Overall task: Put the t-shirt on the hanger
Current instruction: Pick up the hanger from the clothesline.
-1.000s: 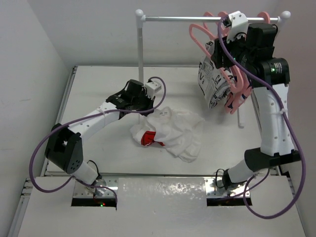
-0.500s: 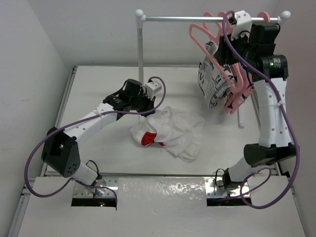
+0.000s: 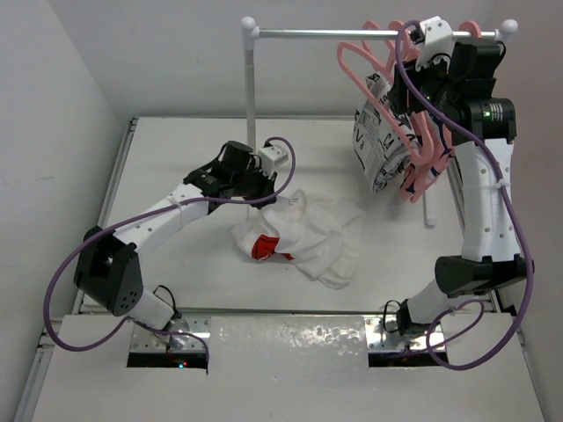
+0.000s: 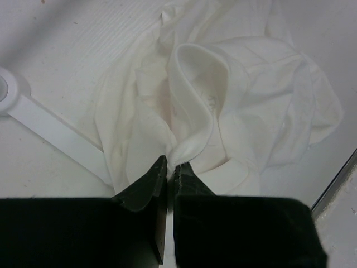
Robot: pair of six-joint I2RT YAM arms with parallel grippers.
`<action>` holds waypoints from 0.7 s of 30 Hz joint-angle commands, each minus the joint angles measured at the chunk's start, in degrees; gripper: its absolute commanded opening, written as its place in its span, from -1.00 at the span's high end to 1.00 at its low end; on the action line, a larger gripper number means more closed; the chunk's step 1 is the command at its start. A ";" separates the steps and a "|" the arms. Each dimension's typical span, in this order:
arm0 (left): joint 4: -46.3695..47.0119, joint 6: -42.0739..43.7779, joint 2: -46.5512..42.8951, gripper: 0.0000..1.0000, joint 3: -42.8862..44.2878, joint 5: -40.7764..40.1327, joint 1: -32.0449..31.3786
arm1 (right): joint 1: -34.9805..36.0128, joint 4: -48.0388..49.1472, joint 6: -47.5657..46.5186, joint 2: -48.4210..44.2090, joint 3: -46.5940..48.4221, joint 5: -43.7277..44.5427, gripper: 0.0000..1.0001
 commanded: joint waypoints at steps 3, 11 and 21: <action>0.94 -0.47 -2.61 1.00 -0.47 0.31 0.35 | -1.38 3.16 -2.15 0.14 -1.72 -2.15 -0.08; 0.59 0.06 -2.97 1.00 -0.47 -0.39 0.26 | -2.00 3.78 -1.71 1.02 -3.66 -6.19 0.12; 0.50 1.02 -2.17 1.00 0.50 -1.18 0.26 | -2.00 4.83 -2.15 3.21 -6.74 -6.11 0.28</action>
